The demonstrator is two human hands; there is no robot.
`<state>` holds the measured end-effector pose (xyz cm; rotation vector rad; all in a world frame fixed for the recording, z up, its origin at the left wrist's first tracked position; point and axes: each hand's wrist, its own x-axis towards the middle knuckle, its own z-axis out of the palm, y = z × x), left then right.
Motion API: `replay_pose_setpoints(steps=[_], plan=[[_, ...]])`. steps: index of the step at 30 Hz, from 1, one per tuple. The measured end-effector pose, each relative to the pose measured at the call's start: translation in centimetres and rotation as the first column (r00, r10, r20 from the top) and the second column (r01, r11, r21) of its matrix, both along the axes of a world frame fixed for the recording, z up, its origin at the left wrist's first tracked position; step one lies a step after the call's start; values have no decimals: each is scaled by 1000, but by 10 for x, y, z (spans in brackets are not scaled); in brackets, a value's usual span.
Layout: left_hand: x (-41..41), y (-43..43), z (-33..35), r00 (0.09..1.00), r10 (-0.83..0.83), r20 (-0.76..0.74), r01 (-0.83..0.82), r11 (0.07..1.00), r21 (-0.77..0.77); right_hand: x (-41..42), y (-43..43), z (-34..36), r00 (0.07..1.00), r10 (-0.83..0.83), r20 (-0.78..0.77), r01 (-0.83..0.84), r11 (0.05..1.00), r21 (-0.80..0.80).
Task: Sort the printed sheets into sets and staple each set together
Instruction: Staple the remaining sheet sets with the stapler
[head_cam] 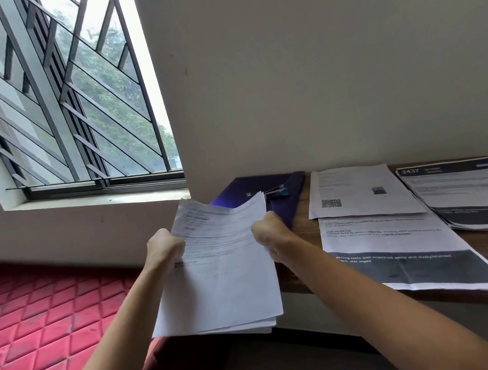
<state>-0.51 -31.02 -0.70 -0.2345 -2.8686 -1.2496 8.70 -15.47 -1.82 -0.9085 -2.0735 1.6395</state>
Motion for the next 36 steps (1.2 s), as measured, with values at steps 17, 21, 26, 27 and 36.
replay_pose_setpoints(steps=[17, 21, 26, 27, 36], plan=[[-55, 67, 29, 974, -226, -6, 226, 974, -16, -20, 56, 24, 996, -45, -77, 38, 995, -94], [-53, 78, 20, 969, -246, 22, 246, 952, -181, -24, 63, 12, 998, -63, 17, 62, 996, 58], [-60, 86, 1, 974, -228, 12, 220, 922, -320, -32, 57, 0, 986, -81, 142, 58, 985, 160], [-59, 87, 0, 973, -231, 16, 222, 909, -353, -33, 54, -1, 985, -82, 153, 54, 983, 178], [-54, 89, -9, 991, -124, 45, 131, 887, -442, -28, 50, -6, 963, -153, 220, 102, 968, 228]])
